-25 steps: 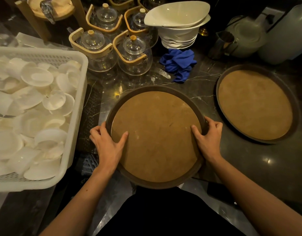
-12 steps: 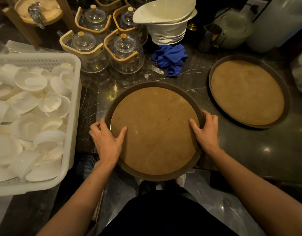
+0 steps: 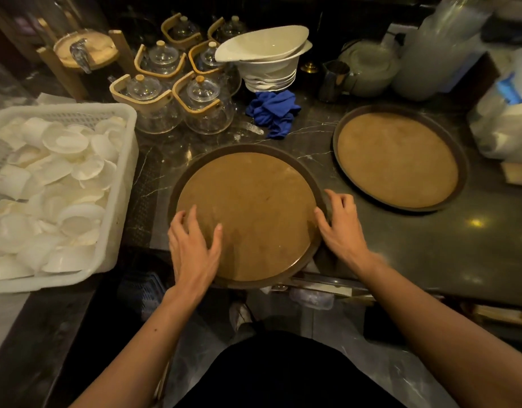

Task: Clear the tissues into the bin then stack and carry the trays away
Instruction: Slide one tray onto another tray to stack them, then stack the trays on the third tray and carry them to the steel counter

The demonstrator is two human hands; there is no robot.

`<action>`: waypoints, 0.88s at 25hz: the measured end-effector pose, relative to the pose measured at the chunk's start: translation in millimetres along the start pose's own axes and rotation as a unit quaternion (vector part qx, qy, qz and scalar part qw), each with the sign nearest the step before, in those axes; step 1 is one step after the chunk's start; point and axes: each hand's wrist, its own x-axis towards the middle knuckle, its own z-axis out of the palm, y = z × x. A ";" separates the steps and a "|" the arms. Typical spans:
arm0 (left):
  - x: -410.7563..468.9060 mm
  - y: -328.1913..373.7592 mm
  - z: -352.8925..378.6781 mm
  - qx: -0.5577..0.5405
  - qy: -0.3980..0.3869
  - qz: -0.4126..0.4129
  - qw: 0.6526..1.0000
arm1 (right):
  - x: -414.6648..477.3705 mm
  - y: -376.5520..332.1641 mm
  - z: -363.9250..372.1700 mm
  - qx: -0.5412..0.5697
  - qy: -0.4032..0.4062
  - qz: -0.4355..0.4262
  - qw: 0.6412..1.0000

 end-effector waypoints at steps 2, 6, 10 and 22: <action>-18.5 23.1 1.9 -0.007 -0.003 0.025 1.000 | -13.6 8.7 -16.2 -0.011 -0.003 -0.026 1.000; -57.8 75.8 11.2 -0.008 -0.024 0.107 0.994 | -53.0 39.4 -55.3 -0.039 0.019 -0.054 0.998; -91.1 131.7 26.4 -0.004 -0.056 0.191 0.980 | -92.2 77.5 -97.7 -0.073 0.048 -0.056 0.995; -75.7 263.4 83.7 0.015 -0.109 0.344 0.933 | -94.2 159.6 -187.2 -0.160 0.106 -0.014 0.981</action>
